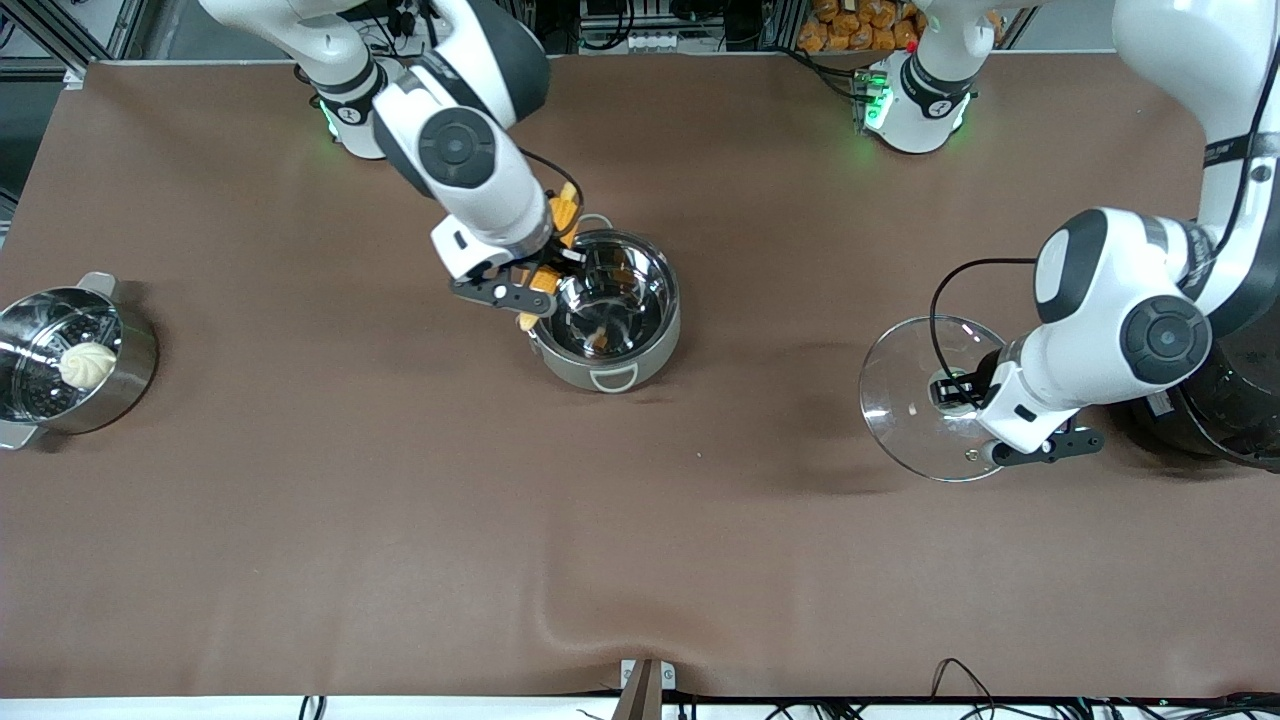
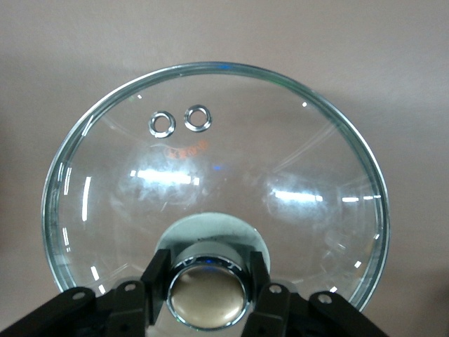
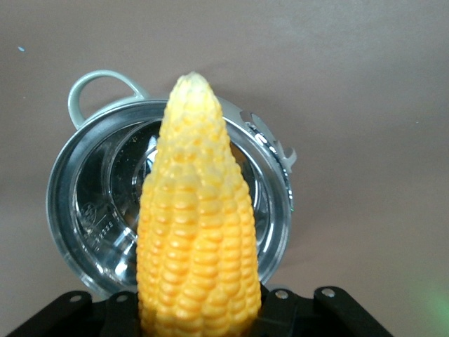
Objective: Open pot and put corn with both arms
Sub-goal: 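Lower the corn into the pot while the left gripper lowers the lid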
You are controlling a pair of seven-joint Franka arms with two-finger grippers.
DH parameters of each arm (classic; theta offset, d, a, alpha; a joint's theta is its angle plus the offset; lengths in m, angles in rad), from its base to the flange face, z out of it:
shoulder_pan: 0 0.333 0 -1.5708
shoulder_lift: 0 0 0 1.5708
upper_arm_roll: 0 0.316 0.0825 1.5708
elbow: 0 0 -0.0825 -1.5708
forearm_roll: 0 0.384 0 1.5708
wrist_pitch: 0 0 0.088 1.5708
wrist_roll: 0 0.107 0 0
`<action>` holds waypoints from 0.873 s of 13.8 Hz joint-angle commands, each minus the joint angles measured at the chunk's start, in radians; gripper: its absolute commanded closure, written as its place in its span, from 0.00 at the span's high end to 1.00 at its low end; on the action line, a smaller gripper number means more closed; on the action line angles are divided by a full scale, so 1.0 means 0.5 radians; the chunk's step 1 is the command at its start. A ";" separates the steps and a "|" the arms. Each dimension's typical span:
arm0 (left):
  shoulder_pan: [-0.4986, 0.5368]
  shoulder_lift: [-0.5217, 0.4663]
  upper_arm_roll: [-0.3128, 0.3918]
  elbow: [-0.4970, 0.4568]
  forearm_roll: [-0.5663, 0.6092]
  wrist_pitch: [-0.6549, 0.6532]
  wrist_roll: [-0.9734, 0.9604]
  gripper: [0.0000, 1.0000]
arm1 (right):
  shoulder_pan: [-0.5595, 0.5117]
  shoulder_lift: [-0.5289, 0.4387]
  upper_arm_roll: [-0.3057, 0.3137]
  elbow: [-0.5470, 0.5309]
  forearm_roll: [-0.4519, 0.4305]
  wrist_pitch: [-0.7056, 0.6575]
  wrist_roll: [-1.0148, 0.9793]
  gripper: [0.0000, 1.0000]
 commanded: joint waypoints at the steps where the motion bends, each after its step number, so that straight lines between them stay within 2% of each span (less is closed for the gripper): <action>1: 0.083 -0.073 -0.030 -0.264 0.013 0.249 0.011 0.00 | 0.063 0.045 0.004 -0.143 -0.090 0.257 0.161 0.33; 3: 0.096 -0.076 -0.027 -0.445 0.019 0.461 0.011 0.00 | 0.088 0.066 0.004 -0.226 -0.109 0.408 0.201 0.33; 7: 0.099 -0.088 -0.024 -0.596 0.031 0.548 0.018 0.00 | 0.094 0.149 0.004 -0.266 -0.158 0.549 0.219 0.34; 12: 0.148 -0.150 -0.017 -0.966 0.120 0.934 0.030 0.00 | 0.116 0.219 0.004 -0.284 -0.170 0.672 0.287 0.36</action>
